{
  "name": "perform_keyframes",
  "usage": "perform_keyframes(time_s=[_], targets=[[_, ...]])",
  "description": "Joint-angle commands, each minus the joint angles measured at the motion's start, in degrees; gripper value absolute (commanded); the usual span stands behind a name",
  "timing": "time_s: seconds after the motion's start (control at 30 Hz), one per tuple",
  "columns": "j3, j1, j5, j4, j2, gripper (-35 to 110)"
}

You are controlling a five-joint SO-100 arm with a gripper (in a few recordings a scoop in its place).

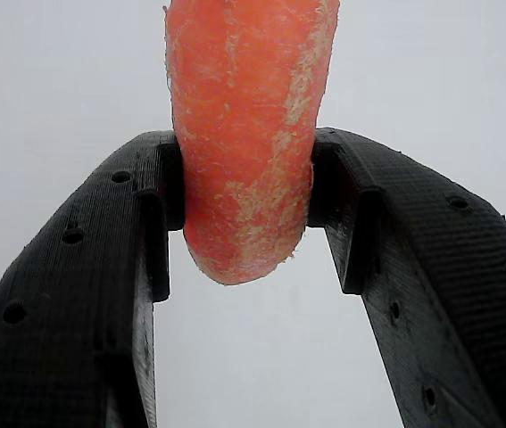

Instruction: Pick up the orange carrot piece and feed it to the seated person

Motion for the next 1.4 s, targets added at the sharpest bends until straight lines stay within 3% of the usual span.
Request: perform_keyframes(time_s=[0.0,0.6,0.77,1.37], targets=[[-7.3,-4.8,-0.3,0.0,8.7,-2],[-34.8,-34.4,-1.3,-0.2,9.4,-2],[-45.6,-40.0,-2.0,-0.2,1.3,-2],[-88.4,-51.0,-22.9,-0.2,-25.8,-2]])
